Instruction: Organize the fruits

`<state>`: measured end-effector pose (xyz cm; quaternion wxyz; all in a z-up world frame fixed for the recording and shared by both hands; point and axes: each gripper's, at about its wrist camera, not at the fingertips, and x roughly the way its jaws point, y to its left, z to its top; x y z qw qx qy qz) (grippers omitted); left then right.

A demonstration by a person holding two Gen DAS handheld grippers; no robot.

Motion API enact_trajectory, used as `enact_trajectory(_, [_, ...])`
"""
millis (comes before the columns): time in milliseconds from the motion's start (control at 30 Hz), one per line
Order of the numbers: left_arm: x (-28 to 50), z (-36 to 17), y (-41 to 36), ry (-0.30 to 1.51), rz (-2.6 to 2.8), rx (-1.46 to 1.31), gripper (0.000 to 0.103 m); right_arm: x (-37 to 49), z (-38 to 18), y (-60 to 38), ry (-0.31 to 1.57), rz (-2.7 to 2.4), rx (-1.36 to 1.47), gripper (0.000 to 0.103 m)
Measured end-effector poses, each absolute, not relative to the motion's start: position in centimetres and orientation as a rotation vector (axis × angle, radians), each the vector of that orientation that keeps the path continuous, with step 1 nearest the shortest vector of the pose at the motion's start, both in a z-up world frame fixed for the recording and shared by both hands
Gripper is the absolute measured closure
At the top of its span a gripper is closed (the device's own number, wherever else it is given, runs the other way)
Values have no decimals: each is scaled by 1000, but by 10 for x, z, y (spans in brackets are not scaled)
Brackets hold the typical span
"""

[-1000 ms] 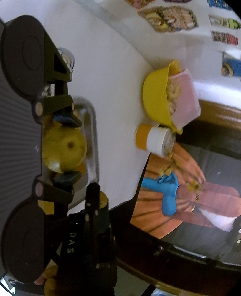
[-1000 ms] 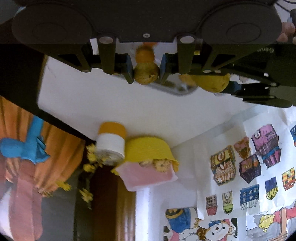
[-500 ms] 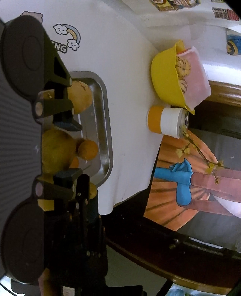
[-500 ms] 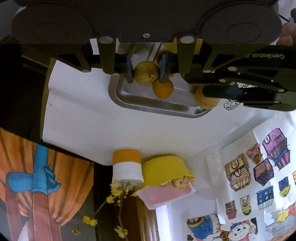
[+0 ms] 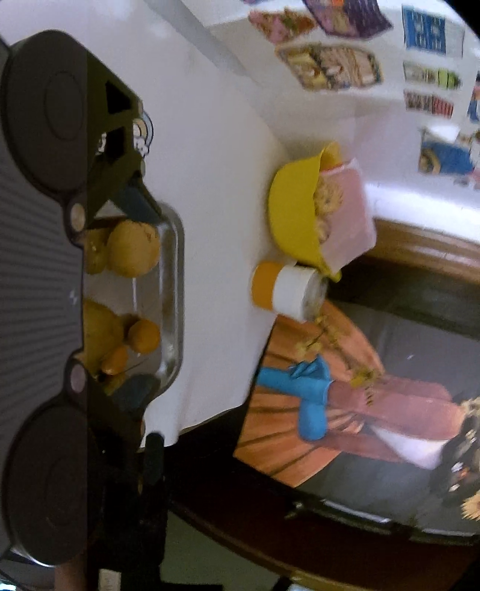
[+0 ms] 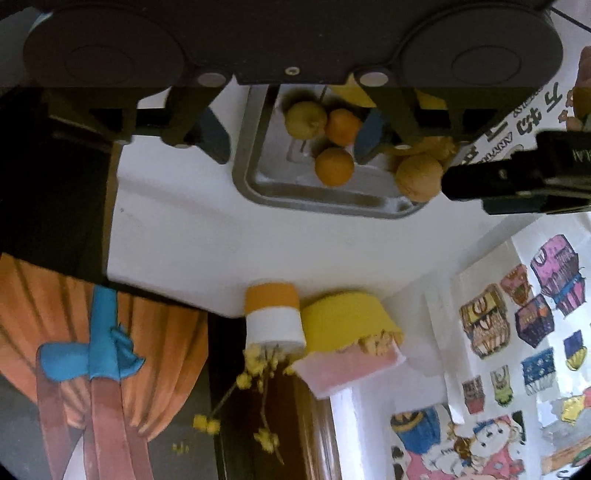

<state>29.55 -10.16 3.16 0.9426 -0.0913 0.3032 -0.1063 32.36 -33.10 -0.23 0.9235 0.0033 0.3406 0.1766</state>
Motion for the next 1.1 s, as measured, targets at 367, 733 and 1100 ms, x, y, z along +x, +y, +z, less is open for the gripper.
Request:
enact_trajectory(367, [262, 50, -96, 554, -175, -144, 1, 283, 27, -322, 610, 328, -27, 1])
enact_trajectory(733, [224, 64, -82, 523, -162, -141, 0, 239, 52, -319, 548, 314, 10, 1])
enact_trajectory(1100, [175, 67, -66, 510, -180, -141, 0, 174, 61, -299, 506, 312, -33, 1])
